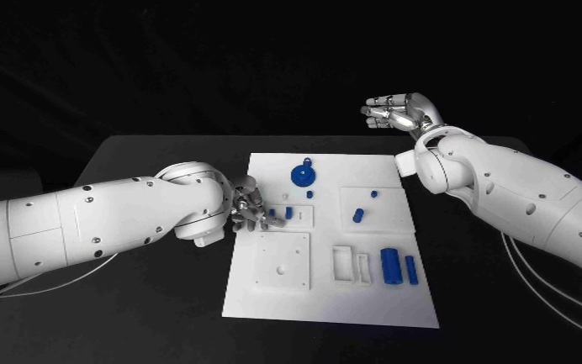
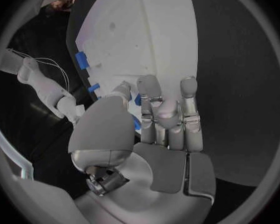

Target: Assemble the parts on the task board

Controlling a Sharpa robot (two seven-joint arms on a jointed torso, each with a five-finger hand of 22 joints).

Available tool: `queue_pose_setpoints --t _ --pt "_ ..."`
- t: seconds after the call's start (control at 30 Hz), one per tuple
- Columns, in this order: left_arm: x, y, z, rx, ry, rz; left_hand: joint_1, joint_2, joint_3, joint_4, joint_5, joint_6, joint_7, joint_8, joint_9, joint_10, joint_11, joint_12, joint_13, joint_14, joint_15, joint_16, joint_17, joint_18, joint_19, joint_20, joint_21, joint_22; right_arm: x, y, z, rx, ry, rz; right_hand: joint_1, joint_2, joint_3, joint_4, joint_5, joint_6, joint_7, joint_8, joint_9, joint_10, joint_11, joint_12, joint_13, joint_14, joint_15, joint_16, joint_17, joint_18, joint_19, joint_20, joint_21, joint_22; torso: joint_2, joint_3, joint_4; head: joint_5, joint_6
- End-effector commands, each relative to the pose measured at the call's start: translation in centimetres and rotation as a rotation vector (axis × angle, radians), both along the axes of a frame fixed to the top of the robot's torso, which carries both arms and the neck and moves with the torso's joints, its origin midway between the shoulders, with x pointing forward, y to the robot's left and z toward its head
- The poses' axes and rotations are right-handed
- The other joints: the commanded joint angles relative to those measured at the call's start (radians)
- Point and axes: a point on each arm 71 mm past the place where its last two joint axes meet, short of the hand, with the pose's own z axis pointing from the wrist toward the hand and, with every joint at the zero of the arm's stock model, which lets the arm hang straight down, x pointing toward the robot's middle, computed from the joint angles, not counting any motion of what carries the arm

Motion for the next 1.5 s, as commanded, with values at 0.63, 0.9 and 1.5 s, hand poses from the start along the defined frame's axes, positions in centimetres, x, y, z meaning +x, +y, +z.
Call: queue_pose_setpoints --t 0.63,0.9,1.5 --pt "0.6 1.1 2.6 -0.124 0.032 0.011 0.114 0.066 -0.017 -0.156 0.115 -0.14 0.063 -0.12 -0.152 -0.008 0.027 -0.161 -0.041 -0.1 0.023 -0.131 -0.174 -0.025 -0.038 -0.002 -0.085 -0.008 0.0 -0.1 -0.3 -0.001 0.004 0.011 -0.009 -0.004 -0.002 0.002 0.003 -0.008 -0.001 -0.006 -0.001 -0.005 0.0 -0.004 -0.001 -0.009 0.002 -0.006 -0.002 0.02 -0.009 -0.002 0.002 -0.001 0.0 0.0002 -0.0012 -0.006 0.008" --pt "1.6 1.2 6.0 -0.243 0.008 -0.045 0.175 0.126 -0.049 -0.272 0.134 -0.182 0.097 -0.13 -0.314 -0.077 0.065 -0.342 -0.107 -0.169 0.064 -0.265 -0.287 -0.022 -0.066 0.038 -0.237 -0.095 0.0 -0.2 -0.5 0.0 0.008 0.009 -0.007 -0.003 -0.002 0.001 0.003 -0.007 -0.002 -0.006 -0.001 -0.003 0.0 -0.004 -0.001 -0.008 0.002 -0.005 -0.001 0.02 -0.009 -0.001 0.003 -0.001 0.0 0.0007 -0.0015 -0.007 0.011" --pt "3.4 -3.2 9.3 -0.38 -0.544 -0.436 0.327 0.159 0.107 -0.452 0.074 -0.216 0.152 -0.145 -0.574 -0.24 0.16 -0.592 -0.29 -0.174 0.118 -0.414 -0.345 0.056 -0.115 0.091 -0.263 0.016 0.2 0.1 -0.7 0.004 0.01 0.011 -0.006 0.001 0.002 -0.005 0.001 -0.005 -0.002 -0.006 -0.001 -0.002 -0.001 -0.004 -0.001 -0.007 0.001 -0.005 -0.002 0.02 -0.008 -0.002 0.003 -0.001 0.001 0.0007 -0.0012 -0.009 0.024"
